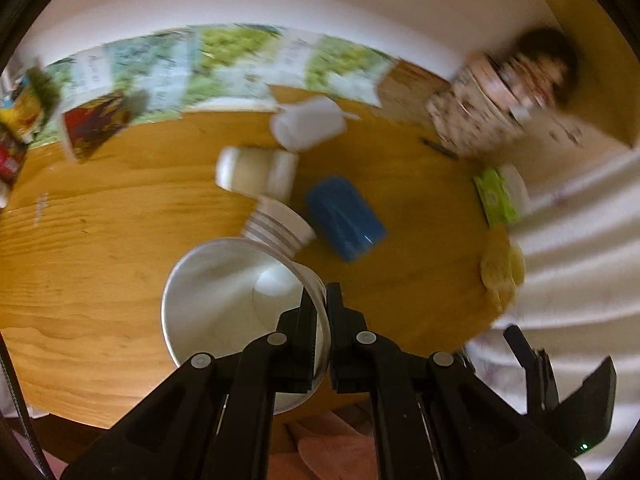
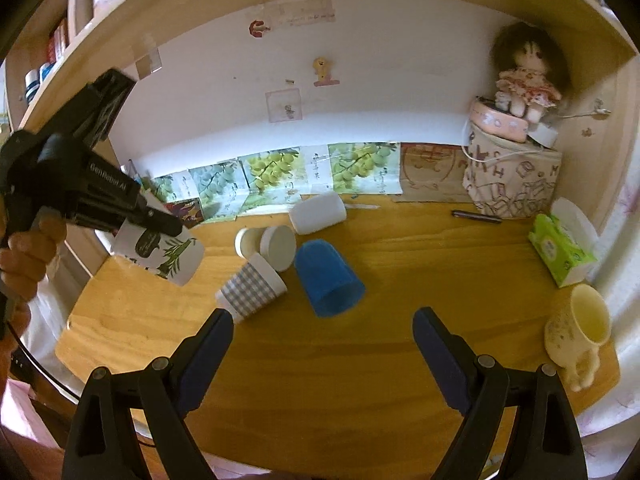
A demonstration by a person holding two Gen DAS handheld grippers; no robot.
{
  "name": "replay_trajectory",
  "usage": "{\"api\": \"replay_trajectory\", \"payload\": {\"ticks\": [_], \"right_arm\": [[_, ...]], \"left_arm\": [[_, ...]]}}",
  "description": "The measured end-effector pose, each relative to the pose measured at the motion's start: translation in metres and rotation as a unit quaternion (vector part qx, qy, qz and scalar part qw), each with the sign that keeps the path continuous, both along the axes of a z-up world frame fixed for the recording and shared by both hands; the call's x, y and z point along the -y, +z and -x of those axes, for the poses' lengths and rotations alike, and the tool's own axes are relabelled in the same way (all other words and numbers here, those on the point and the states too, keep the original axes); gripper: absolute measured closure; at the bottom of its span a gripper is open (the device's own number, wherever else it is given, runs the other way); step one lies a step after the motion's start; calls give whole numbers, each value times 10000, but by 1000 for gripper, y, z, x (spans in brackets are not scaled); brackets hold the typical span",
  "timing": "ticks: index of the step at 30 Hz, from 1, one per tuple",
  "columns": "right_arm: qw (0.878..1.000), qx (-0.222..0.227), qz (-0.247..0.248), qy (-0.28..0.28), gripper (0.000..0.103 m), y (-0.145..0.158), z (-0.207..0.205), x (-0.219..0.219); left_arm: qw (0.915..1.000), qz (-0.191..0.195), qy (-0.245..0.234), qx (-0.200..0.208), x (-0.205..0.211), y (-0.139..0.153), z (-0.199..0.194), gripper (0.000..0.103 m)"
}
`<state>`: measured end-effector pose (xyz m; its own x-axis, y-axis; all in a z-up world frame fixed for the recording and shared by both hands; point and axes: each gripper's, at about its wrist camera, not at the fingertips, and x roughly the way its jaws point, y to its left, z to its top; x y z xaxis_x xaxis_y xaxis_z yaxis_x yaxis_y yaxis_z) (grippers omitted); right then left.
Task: Flip cup upright
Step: 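Lift the held cup with the left gripper and turn it rim-down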
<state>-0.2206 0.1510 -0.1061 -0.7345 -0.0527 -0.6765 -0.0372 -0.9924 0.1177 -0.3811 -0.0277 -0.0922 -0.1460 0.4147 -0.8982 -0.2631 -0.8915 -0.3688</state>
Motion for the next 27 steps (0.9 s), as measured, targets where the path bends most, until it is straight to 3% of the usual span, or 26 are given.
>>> {"api": "replay_trajectory", "payload": {"ticks": [7, 13, 20, 27], "right_arm": [[9998, -139, -87, -76, 11, -6, -42, -11], [9999, -41, -93, -140, 11, -15, -69, -12], [9999, 107, 26, -80, 11, -25, -89, -5], [9995, 295, -117, 96, 11, -35, -96, 9]], "left_arm": [[9971, 10, -753, 137, -40, -12, -35, 99], [9890, -116, -1423, 396, -66, -25, -65, 98], [9745, -38, -2063, 884, -83, -47, -83, 98], [9504, -107, -2643, 1633, -95, -68, -83, 99]]}}
